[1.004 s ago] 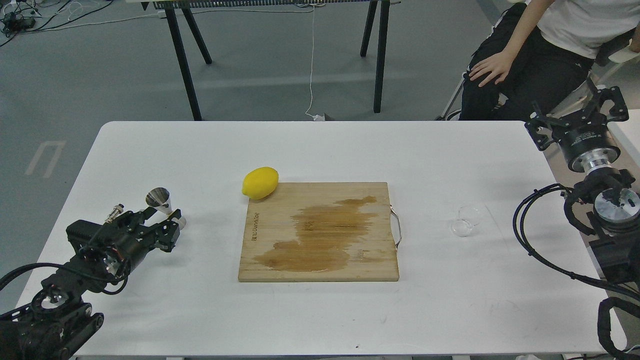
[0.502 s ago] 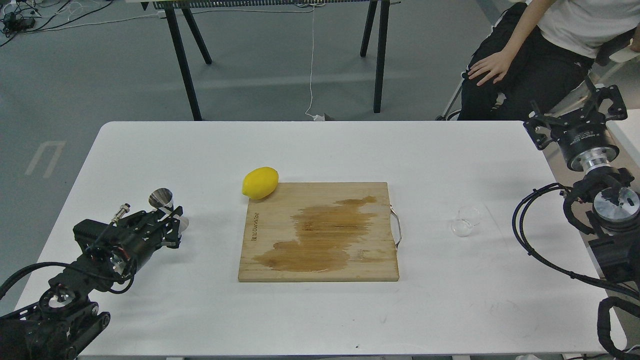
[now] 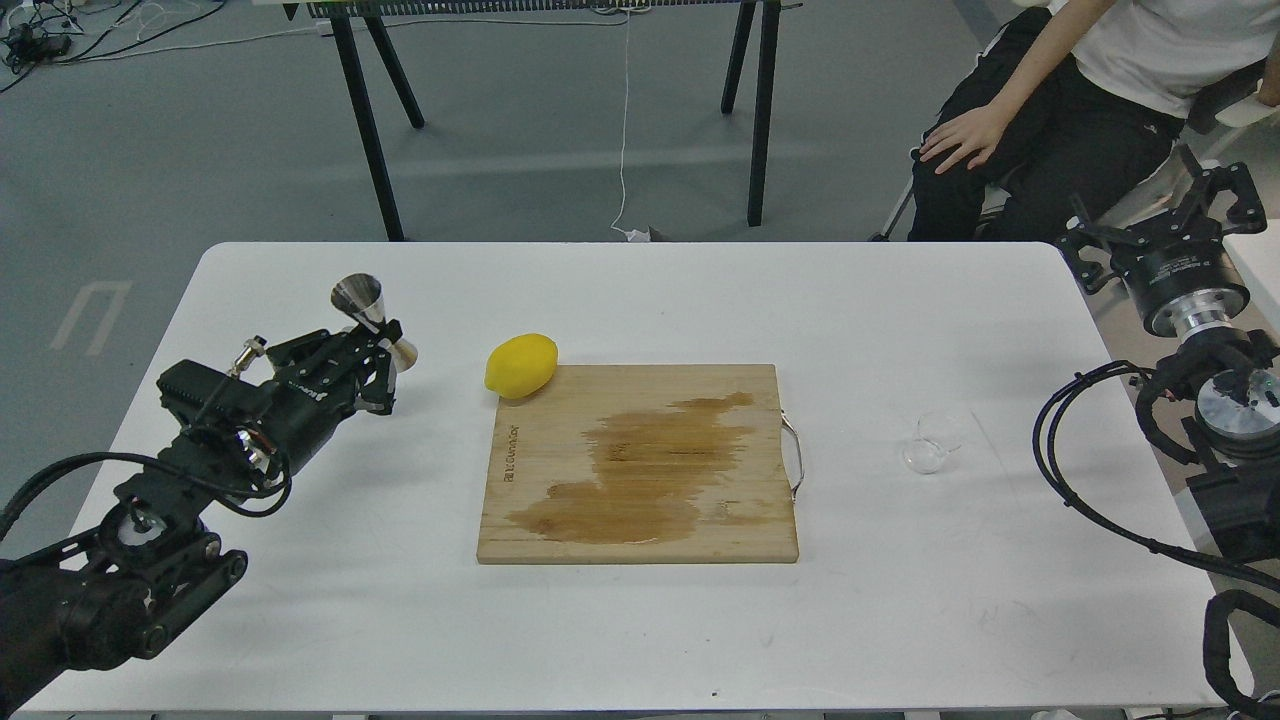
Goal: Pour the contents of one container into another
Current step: 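Lift the jigger with the left gripper and carry it over the board, then lower the jigger onto the board and open the left gripper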
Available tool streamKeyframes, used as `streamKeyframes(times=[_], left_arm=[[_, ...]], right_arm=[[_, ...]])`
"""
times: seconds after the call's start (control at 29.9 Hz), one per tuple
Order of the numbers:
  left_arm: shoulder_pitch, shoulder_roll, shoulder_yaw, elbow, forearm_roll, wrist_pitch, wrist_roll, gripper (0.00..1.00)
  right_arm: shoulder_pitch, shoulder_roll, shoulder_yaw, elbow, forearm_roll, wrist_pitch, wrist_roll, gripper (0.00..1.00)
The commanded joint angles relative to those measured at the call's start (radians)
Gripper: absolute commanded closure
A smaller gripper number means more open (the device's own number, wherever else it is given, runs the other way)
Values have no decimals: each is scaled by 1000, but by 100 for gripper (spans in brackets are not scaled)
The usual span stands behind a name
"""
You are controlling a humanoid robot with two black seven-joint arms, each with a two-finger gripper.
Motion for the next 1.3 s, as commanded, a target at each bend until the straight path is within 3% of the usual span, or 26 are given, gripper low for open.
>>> streamKeyframes(times=[0.0,0.2,0.4,0.57,1.27], left_arm=[[-54,-3,12,-111,37,-1,2,93],[-193,-121,184,-94,176,-18,5,94],[-197,-297,276,64,176,-20,8,94],[-184,-334,386,105,176,-17,8,93],[-146,-441,379,182,176,-8,11,77]], right_arm=[[-1,-17,-2,-2,0,0,0,0],[-9,-31,1,-2,0,0,0,0],[-21,-39,2,0,0,0,0,0],[-33,-58,5,0,2,0,0,0],[-49,-72,5,0,2,0,1,0]])
